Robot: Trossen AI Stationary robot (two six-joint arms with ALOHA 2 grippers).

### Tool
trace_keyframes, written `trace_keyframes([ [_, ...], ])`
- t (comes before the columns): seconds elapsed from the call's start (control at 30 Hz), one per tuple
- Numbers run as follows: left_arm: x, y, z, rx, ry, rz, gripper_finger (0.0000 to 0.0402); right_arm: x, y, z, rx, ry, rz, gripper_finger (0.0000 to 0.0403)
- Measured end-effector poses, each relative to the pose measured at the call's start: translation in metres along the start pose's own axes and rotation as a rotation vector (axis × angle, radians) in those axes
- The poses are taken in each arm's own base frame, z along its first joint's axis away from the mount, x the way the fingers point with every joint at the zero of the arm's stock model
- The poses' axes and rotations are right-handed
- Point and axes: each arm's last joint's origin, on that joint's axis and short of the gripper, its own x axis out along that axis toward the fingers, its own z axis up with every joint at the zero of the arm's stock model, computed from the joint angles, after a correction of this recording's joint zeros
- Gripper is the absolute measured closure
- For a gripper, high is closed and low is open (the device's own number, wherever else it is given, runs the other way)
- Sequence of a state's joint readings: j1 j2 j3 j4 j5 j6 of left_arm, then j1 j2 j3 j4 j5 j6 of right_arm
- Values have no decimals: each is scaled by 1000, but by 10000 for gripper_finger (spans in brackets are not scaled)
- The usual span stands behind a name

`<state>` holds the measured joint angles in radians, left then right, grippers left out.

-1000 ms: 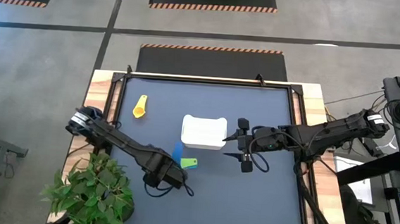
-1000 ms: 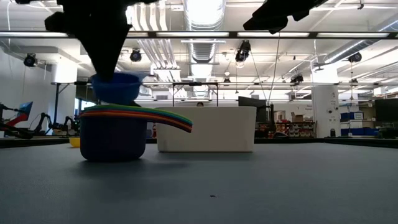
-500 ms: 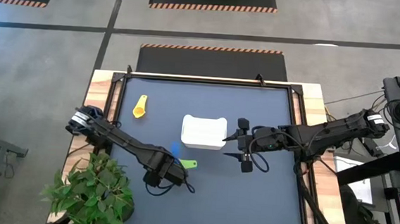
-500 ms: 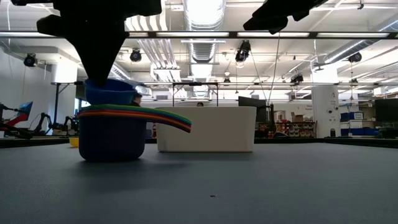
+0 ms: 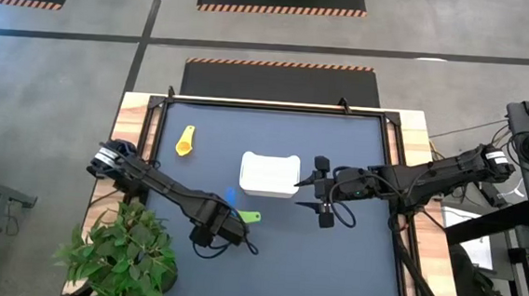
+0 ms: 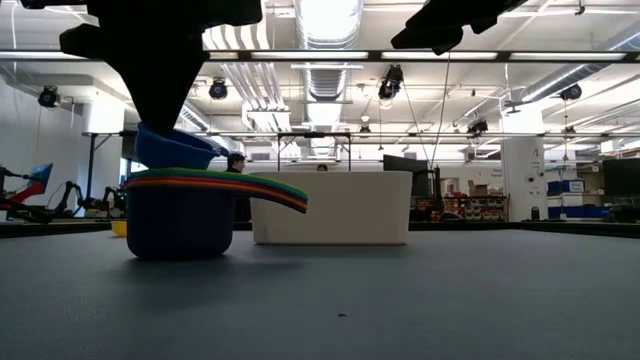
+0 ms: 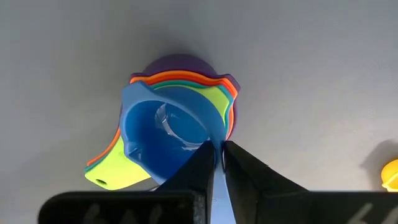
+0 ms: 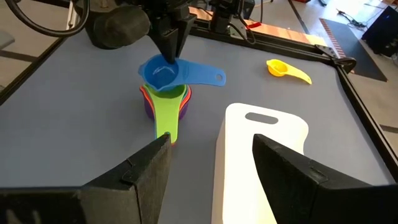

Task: Nest measuring cups in basket
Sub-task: Stack the dark blue measuring cup on the green measuring cup

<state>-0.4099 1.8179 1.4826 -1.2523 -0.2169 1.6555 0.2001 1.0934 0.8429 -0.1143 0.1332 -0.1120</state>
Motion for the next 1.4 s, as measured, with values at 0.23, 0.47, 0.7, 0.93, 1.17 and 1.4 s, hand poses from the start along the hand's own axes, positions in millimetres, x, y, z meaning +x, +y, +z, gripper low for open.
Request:
trace_keyframes([
  [0.23,0,1,-1,-3,0,6,383,0,0,0,8,0,0,188],
  [0.47,0,1,-2,-7,0,7,383,0,0,0,8,0,0,188],
  [0.7,0,1,-2,-10,0,11,383,0,0,0,7,0,0,188],
  [0.93,0,1,-5,-20,-26,17,378,0,0,0,7,0,0,188],
  [1.17,1,1,-8,-31,-62,17,355,0,0,0,7,0,0,188],
  [1.4,1,0,-8,-57,-73,7,334,0,0,0,7,1,0,188],
])
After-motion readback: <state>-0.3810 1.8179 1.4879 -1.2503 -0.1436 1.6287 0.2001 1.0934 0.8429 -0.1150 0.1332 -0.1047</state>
